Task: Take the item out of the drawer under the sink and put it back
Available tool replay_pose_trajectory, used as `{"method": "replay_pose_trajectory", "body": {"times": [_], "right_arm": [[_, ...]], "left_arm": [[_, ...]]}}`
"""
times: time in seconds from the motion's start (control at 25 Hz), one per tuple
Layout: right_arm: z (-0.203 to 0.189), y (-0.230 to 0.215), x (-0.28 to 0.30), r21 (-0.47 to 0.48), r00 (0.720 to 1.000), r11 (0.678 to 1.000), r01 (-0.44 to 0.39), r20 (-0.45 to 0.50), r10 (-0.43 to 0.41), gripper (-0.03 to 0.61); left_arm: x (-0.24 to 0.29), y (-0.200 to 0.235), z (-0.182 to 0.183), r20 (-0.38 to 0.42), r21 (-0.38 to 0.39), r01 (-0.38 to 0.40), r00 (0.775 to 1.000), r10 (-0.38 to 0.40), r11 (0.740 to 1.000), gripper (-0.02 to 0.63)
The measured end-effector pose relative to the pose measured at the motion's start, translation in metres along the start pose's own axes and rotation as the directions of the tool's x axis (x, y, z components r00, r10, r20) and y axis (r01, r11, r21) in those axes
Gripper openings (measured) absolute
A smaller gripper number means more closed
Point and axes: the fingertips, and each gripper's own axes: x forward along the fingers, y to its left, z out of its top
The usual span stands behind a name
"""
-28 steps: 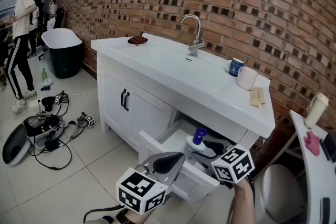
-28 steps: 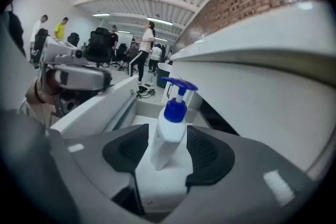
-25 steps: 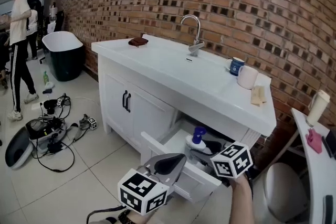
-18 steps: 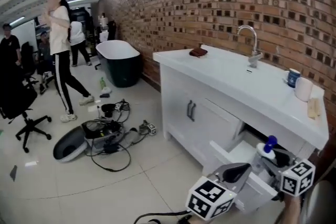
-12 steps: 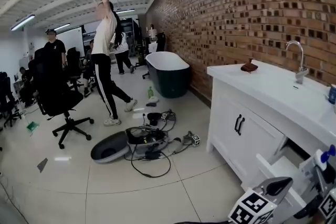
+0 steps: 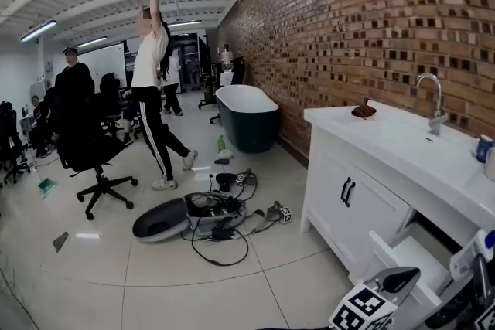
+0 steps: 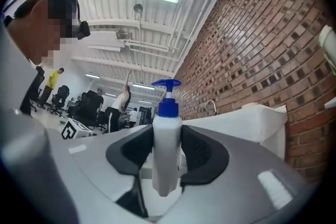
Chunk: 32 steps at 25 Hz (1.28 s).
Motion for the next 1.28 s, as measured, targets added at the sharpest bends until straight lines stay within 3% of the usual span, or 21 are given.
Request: {"method": "replay_pose_trajectory", "body": {"times": [0.4, 0.52, 0.68, 0.88, 1.08, 1.2, 1.28], "right_arm": [[0.0, -0.006, -0.005, 0.057, 0.997, 0.998, -0.031, 0.074, 0.027, 0.173], [-0.003, -0.004, 0.001, 0.054, 0.997, 0.998, -0.037, 0.073, 0.033, 0.173], [-0.016, 0.006, 0.03, 0.013, 0.999, 0.999, -0.035, -0.013, 0.036, 0.173], [-0.036, 0.008, 0.07, 0.03, 0.99, 0.997, -0.068, -0.125, 0.071, 0.175], [-0.073, 0.009, 0.095, 0.037, 0.944, 0.997, -0.065, -0.322, 0.073, 0.176], [-0.067, 0.01, 0.091, 0.075, 0.948, 0.995, -0.058, -0.308, 0.079, 0.178], [-0.053, 0.001, 0.077, 0.107, 0.97, 0.994, -0.012, -0.242, 0.038, 0.188]], "left_arm": [[0.019, 0.005, -0.011, -0.034, 0.001, 0.0, 0.999, 0.0, 1.0, 0.018], [0.029, 0.014, -0.016, -0.002, -0.017, 0.006, 1.0, -0.006, 1.0, 0.018], [0.018, 0.031, -0.009, -0.019, -0.038, -0.021, 1.0, 0.02, 0.999, 0.018], [0.006, 0.033, 0.001, -0.031, -0.047, -0.029, 0.999, 0.027, 0.998, 0.018], [-0.015, 0.038, 0.008, -0.031, -0.051, -0.06, 0.998, 0.059, 0.997, 0.018], [-0.03, 0.041, 0.014, -0.028, -0.049, -0.076, 0.997, 0.074, 0.996, 0.018], [-0.037, 0.042, 0.013, -0.033, -0.045, -0.08, 0.996, 0.079, 0.996, 0.018]]}}
